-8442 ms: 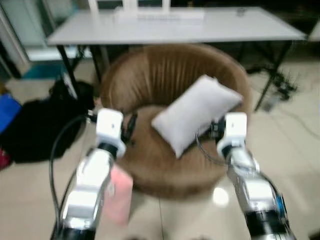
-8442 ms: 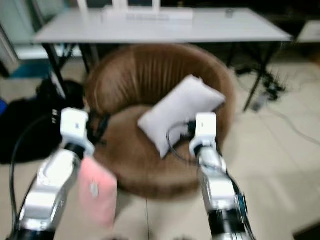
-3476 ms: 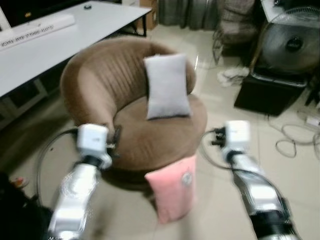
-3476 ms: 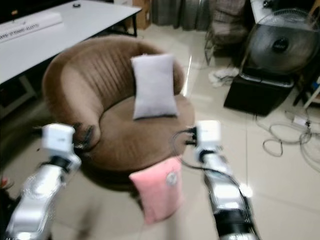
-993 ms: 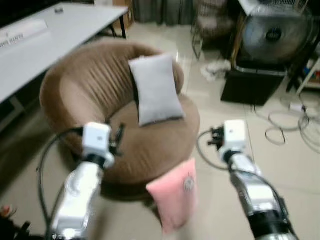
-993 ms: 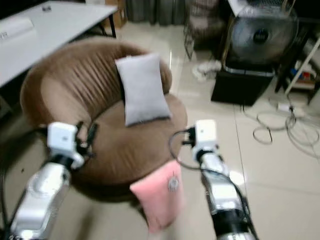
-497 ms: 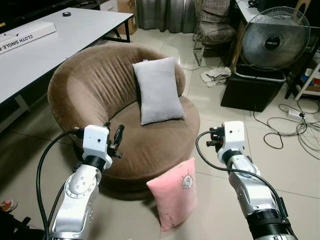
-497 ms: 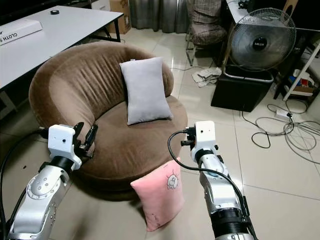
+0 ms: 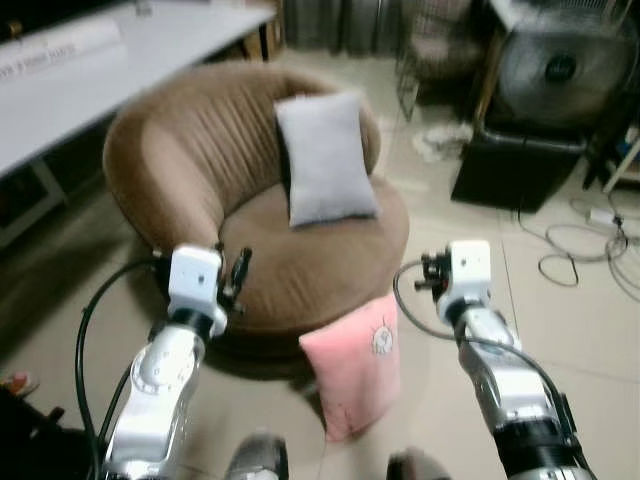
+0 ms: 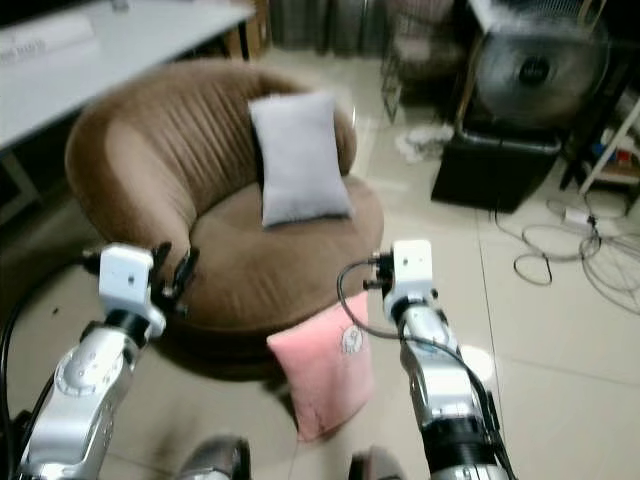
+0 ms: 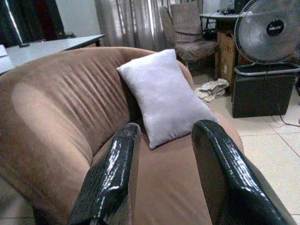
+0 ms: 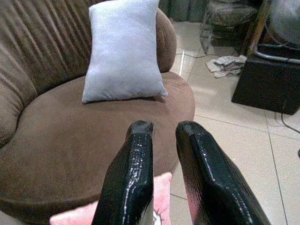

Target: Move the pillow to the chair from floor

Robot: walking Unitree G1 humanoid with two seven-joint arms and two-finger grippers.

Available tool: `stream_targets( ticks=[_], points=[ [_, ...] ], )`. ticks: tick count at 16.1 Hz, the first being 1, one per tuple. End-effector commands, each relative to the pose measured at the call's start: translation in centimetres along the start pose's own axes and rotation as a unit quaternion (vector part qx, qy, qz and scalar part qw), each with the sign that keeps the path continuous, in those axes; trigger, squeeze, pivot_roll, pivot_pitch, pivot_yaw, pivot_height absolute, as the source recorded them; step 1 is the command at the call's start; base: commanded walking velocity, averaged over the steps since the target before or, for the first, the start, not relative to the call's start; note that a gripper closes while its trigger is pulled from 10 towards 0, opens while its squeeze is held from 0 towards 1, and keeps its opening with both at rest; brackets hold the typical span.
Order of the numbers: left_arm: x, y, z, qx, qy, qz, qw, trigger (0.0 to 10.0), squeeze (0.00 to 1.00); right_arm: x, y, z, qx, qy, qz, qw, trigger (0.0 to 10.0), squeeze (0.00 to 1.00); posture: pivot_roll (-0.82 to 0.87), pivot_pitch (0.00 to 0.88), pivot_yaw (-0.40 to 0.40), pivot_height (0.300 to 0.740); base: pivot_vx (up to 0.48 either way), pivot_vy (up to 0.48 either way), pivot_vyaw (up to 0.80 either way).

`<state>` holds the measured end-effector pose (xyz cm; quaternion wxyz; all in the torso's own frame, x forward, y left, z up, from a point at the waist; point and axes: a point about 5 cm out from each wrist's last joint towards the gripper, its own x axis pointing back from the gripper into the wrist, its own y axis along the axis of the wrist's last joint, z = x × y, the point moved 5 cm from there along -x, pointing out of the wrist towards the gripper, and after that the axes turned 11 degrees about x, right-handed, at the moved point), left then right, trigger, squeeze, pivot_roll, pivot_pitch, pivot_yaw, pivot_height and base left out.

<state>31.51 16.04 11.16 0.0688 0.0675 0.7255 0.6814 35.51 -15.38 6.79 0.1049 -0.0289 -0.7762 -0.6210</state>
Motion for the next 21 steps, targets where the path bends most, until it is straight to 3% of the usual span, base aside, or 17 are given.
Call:
stream_targets(
  ticks=[1,14,21],
  points=[
    [0.03,-0.34,0.16,0.003,0.002,0.01,1.0,10.0,0.0,0.01,-0.05,-0.14,-0.005,-0.003,-0.001,1.0,10.0,0.0,0.07,0.0,0.027,0.612,0.0,0.0,0.0],
    [0.06,-0.64,-0.01,0.0,-0.001,0.018,1.0,10.0,0.0,0.26,-0.37,-0.33,0.001,-0.005,0.005,1.0,10.0,0.0,0.06,0.0,0.025,0.612,0.0,0.0,0.0],
    [0.11,-1.1,-0.13,0.013,-0.002,0.021,1.0,10.0,0.0,0.37,-0.72,-0.8,-0.006,-0.016,0.011,1.0,10.0,0.0,0.06,0.0,0.025,0.612,0.35,0.0,0.0]
  ],
)
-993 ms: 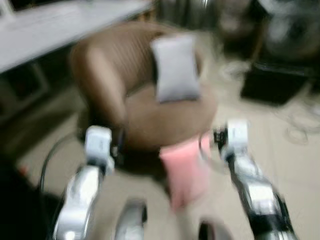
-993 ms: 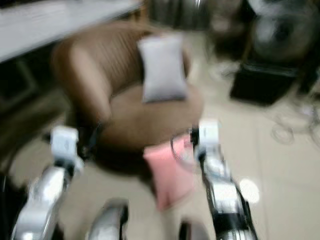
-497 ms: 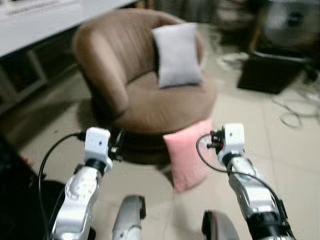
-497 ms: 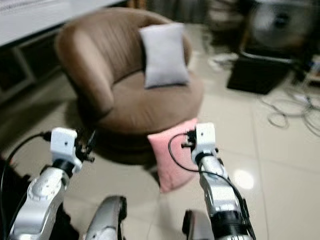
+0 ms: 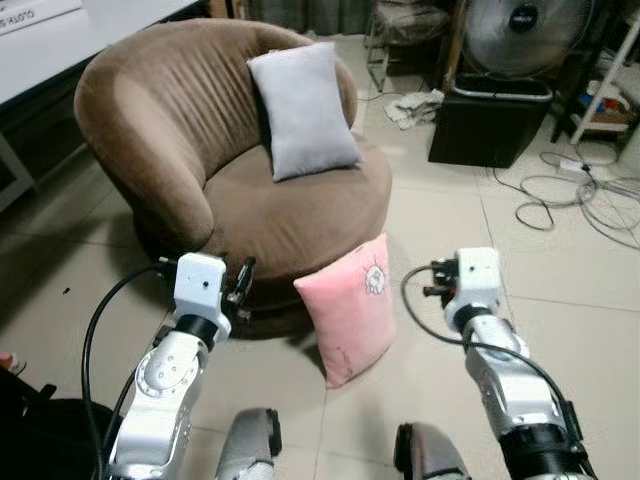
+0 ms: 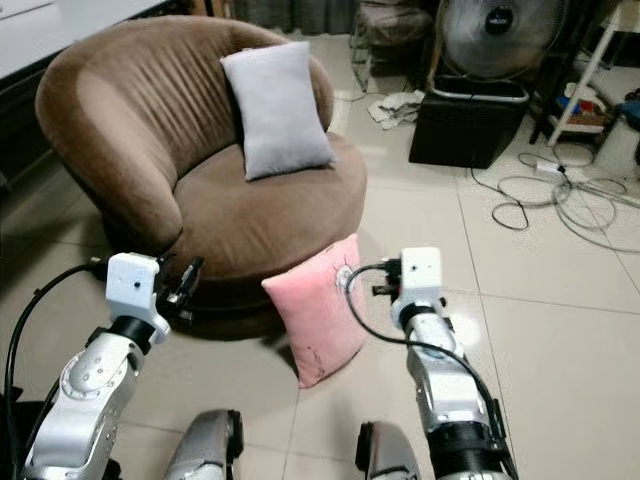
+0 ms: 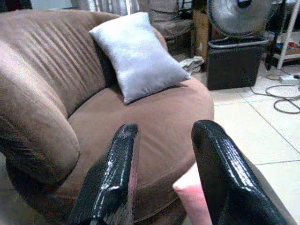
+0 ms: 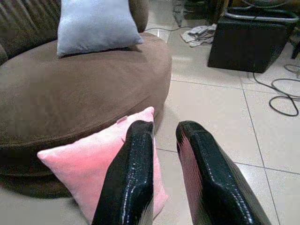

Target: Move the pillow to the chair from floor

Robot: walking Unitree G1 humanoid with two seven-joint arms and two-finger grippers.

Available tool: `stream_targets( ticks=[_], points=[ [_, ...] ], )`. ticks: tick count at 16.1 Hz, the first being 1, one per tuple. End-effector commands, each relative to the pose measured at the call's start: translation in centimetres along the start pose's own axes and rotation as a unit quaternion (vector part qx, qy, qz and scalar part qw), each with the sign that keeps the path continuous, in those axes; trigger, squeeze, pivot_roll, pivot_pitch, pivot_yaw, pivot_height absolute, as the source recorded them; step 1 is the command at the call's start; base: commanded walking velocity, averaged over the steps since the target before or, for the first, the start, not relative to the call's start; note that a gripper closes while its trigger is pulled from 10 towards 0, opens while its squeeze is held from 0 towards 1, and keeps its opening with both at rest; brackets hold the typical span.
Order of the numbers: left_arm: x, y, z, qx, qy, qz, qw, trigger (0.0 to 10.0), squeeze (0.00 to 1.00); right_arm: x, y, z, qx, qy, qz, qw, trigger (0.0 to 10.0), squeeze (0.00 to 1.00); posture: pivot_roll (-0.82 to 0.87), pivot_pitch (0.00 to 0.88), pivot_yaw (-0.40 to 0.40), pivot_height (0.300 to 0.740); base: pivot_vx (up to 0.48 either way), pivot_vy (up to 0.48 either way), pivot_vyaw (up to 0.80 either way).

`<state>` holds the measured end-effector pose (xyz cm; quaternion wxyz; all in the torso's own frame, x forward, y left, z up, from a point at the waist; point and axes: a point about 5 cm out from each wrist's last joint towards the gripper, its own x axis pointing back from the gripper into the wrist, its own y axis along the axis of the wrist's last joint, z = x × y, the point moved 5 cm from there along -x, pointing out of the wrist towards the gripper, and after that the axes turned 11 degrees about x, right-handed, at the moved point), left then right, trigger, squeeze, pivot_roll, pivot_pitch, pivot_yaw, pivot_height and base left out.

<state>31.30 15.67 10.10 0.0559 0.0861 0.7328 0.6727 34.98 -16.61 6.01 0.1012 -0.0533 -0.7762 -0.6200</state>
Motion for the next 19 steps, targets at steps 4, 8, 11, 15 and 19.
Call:
stream_targets(
  ticks=[4,8,11,15,19],
  points=[
    [0.1,-0.4,0.4,0.008,0.009,0.003,1.0,10.0,0.0,-0.1,0.3,0.2,-0.002,0.003,-0.003,1.0,10.0,0.0,0.06,0.0,0.025,0.612,0.378,0.0,-0.49],
    [0.2,-0.5,0.5,0.009,0.012,0.003,1.0,10.0,0.0,-0.1,0.4,0.5,0.006,0.012,-0.006,1.0,10.0,0.0,0.06,0.0,0.019,0.612,0.377,0.0,0.0],
    [0.4,-0.6,0.6,0.007,0.016,0.004,1.0,10.0,0.0,-0.1,0.4,0.8,0.027,0.025,-0.008,0.999,10.0,0.0,0.07,0.0,0.012,0.612,0.37,0.0,0.0],
    [0.5,-0.7,0.7,0.006,0.018,0.004,1.0,10.0,0.0,-0.1,0.1,1.8,0.036,0.048,-0.002,0.998,10.0,0.0,0.07,0.0,0.005,0.612,0.364,0.0,0.72],
    [0.6,-1.2,0.3,0.003,0.012,0.013,1.0,10.0,0.0,-0.1,-0.2,1.4,0.036,0.042,0.004,0.998,10.0,0.0,0.07,0.0,0.005,0.612,0.235,0.0,0.0]
  ],
)
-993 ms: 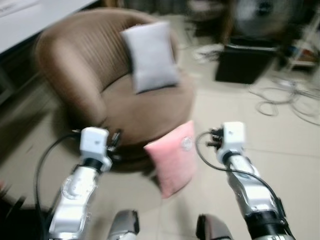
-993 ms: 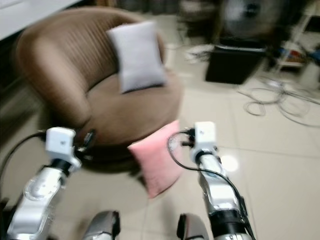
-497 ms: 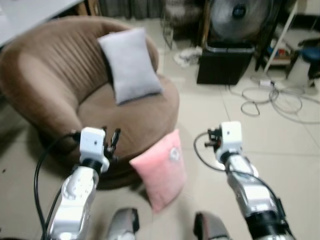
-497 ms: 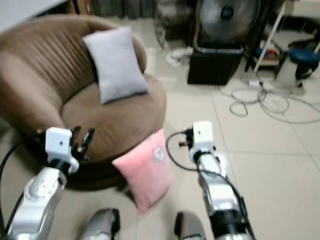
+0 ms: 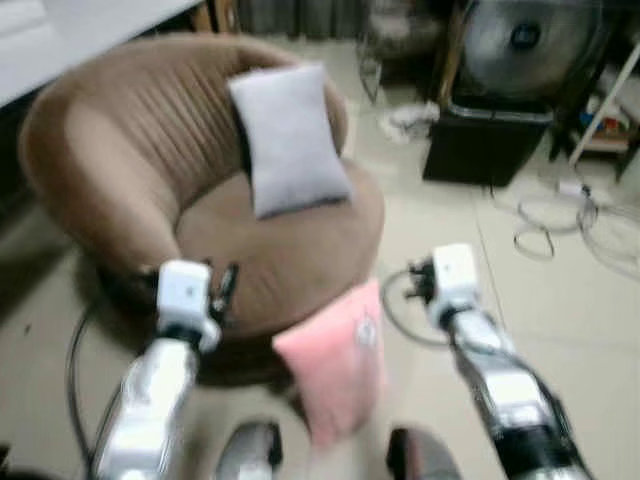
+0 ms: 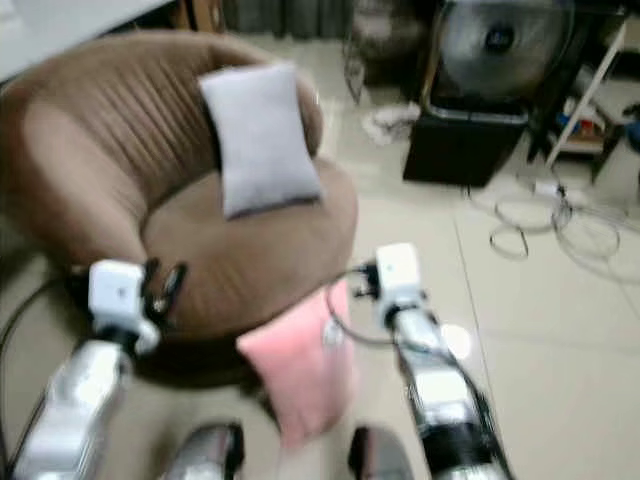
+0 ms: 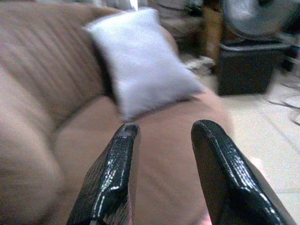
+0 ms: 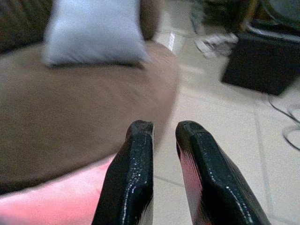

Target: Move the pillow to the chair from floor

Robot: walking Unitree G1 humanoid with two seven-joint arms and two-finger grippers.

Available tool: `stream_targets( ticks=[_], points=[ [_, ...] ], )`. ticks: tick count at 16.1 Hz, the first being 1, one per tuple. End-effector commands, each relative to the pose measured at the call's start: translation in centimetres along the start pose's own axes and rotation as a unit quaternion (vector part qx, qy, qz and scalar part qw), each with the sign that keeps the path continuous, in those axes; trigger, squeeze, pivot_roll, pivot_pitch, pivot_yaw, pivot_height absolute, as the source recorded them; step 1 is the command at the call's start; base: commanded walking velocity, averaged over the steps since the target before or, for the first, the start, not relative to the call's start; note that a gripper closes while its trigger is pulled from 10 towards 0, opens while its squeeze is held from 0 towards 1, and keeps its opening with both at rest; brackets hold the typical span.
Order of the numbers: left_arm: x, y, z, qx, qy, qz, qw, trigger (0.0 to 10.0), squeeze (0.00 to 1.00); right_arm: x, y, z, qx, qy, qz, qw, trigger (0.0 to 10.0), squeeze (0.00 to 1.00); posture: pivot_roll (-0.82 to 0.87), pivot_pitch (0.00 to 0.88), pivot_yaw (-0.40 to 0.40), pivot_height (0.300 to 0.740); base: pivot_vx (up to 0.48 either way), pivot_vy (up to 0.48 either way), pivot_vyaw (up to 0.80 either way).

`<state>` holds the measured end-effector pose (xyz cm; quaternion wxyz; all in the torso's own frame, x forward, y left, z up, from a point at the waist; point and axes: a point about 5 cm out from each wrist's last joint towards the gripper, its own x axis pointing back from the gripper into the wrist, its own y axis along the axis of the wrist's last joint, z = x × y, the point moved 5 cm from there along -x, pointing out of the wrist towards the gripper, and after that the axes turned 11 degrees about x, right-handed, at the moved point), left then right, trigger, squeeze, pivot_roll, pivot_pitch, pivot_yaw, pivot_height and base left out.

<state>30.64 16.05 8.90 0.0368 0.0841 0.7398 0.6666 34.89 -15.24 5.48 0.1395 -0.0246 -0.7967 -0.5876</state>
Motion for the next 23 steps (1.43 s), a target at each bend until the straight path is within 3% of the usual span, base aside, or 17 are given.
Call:
stream_targets(
  ticks=[1,6,10,23],
  points=[
    [0.02,-0.08,-0.12,-0.009,-0.006,0.005,1.0,10.0,0.0,0.07,-0.06,-0.06,-0.008,-0.004,0.0,1.0,10.0,0.0,0.07,0.0,0.007,0.612,0.0,0.0,0.0],
    [0.04,-0.05,-0.19,-0.013,-0.01,0.004,1.0,10.0,0.0,0.14,-0.13,-0.06,-0.016,-0.008,0.001,1.0,10.0,0.0,0.07,0.0,0.01,0.602,0.0,0.0,0.0],
    [0.05,-0.02,-0.2,-0.016,-0.013,0.003,1.0,10.0,0.0,0.15,-0.16,-0.22,-0.016,-0.012,0.003,1.0,10.0,0.0,0.07,0.0,0.012,0.557,0.0,0.0,0.0],
    [0.25,-0.28,-0.45,-0.01,-0.016,0.008,1.0,10.0,0.0,-0.11,-0.05,-0.37,-0.008,-0.011,0.004,1.0,10.0,0.0,0.07,0.0,-0.002,0.557,0.0,0.0,0.0]
  ],
)
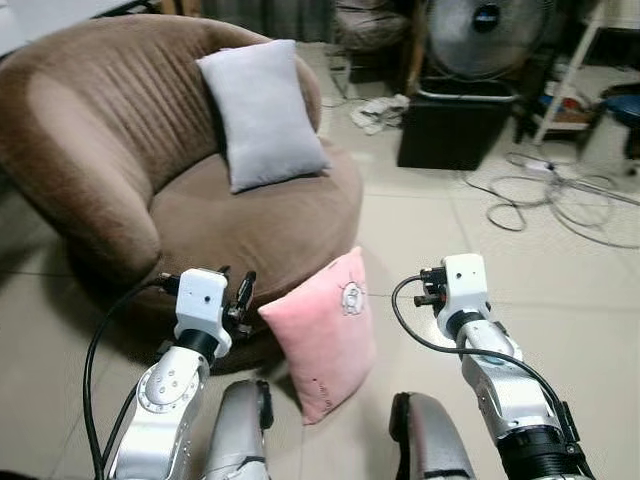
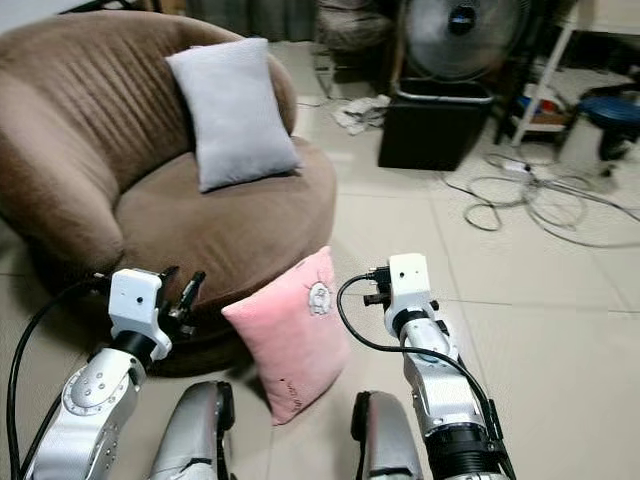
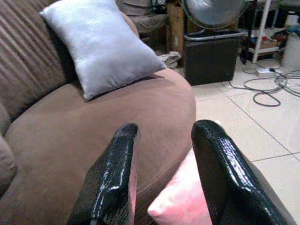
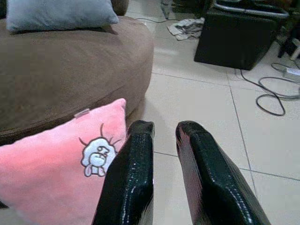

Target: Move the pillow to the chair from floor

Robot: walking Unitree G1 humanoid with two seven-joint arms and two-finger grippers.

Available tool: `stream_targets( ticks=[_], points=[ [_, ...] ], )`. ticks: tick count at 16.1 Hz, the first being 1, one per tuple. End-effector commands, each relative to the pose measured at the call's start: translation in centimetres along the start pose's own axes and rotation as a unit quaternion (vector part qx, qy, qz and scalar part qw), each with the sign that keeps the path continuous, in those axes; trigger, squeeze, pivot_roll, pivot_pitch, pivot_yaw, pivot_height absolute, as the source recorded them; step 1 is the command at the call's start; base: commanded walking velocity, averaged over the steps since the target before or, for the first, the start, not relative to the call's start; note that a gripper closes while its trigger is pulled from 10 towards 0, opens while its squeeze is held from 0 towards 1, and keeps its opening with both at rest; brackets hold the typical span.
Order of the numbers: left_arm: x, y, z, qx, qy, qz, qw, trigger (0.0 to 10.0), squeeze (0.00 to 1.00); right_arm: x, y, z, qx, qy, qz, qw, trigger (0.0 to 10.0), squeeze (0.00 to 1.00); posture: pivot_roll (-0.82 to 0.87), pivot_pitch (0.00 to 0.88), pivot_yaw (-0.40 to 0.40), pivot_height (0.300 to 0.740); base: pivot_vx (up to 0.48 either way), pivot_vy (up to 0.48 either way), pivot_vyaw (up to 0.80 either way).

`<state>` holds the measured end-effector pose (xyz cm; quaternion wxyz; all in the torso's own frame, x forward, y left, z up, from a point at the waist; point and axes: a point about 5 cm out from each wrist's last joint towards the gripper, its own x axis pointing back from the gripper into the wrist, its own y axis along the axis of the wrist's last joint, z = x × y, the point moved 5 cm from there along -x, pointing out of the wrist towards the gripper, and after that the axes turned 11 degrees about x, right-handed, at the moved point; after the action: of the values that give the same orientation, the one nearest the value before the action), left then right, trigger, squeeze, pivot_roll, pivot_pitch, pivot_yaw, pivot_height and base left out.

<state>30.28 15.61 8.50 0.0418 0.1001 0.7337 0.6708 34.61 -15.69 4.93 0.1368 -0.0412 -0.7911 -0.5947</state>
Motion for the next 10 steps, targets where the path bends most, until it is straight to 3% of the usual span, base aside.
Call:
stream_targets(
  ticks=[1,6,7,8,10],
  points=[
    [0.1,0.1,0.0,-0.002,0.0,0.001,1.0,10.0,0.0,-0.3,0.7,-0.1,0.004,0.001,-0.007,1.0,10.0,0.0,0.07,0.0,-0.004,0.557,0.0,0.0,0.0],
    [-0.3,-0.9,-0.1,0.021,-0.015,0.018,1.0,10.0,0.0,-0.2,0.9,0.4,0.007,0.018,-0.014,1.0,10.0,0.0,0.07,0.0,-0.005,0.557,0.0,0.0,0.0],
    [-1.0,-1.4,0.0,0.064,-0.026,0.02,0.997,10.0,1.0,-0.1,1.6,1.3,0.017,0.049,-0.032,0.998,10.0,0.0,0.07,0.013,-0.007,0.557,0.0,0.0,0.0],
    [-1.2,-1.9,0.3,0.071,-0.02,0.031,0.997,10.0,1.0,-0.1,1.7,1.7,0.023,0.06,-0.035,0.997,10.0,0.0,0.07,0.013,-0.007,0.557,0.0,0.0,0.0],
    [-2.7,-3.9,0.5,0.135,-0.024,0.066,0.988,10.0,1.0,0.3,2.3,3.1,0.045,0.105,-0.051,0.992,10.0,0.0,0.06,0.037,-0.012,0.557,0.0,0.0,0.0]
  ],
)
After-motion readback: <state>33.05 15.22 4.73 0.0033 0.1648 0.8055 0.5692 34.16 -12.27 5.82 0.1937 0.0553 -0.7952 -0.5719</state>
